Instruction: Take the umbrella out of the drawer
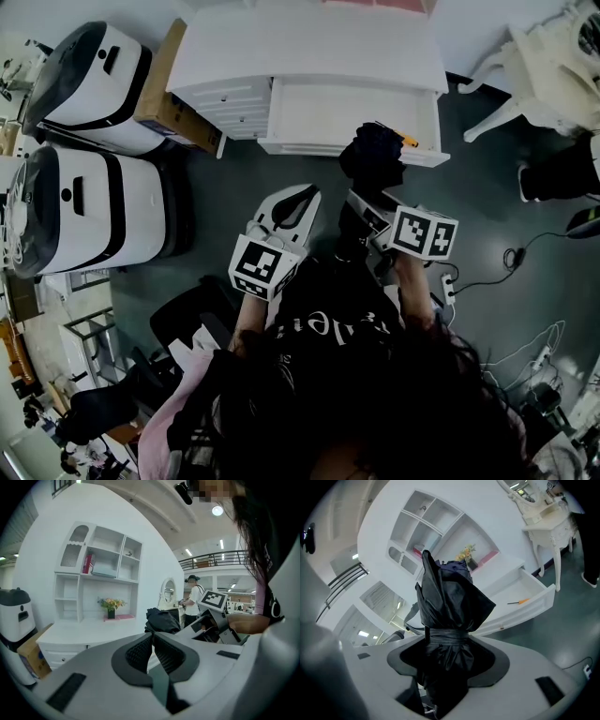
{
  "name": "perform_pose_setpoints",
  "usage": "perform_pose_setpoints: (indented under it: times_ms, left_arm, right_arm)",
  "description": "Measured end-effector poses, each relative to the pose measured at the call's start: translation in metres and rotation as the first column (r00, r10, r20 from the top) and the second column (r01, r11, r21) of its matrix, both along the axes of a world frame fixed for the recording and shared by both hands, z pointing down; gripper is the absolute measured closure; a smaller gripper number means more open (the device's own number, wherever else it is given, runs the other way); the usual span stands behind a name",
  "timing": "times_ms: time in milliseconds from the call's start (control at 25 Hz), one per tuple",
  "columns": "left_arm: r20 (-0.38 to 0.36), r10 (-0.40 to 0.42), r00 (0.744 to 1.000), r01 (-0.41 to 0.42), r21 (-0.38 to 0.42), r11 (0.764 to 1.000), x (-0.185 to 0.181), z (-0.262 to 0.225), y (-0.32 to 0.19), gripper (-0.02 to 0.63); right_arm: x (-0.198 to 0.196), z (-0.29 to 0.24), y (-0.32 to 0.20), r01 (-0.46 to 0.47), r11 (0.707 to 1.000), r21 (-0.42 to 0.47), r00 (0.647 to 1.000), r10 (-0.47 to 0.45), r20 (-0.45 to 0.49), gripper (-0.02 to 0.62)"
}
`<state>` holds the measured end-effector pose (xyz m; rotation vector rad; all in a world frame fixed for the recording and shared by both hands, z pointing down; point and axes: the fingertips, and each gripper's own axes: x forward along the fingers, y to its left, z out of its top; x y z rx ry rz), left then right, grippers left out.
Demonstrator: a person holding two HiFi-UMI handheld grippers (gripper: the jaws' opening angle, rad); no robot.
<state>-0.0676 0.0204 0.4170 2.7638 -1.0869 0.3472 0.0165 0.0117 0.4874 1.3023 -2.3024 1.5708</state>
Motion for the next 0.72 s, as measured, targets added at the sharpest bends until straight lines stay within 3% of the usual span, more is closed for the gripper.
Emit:
perform_pose_setpoints:
  times_ms: [400, 720]
  left_arm:
    - [-0.027, -0.017, 0.999, 0.016, -0.002, 1.0, -0.084, 0.013, 0.069, 0.583]
    - [-0.097, -0.009, 0.995, 0.01, 0.012, 1.0, -0.101, 0.017, 0.107, 0.583]
  right_arm:
    - [-0.071, 0.01, 0.075, -0.016, 1.0, -0.006, 1.0, 0.015, -0.02, 0.318]
    - [-0.091, 0.01, 0.128, -0.023, 1.0, 0.009, 0.999, 0.024, -0.047, 0.318]
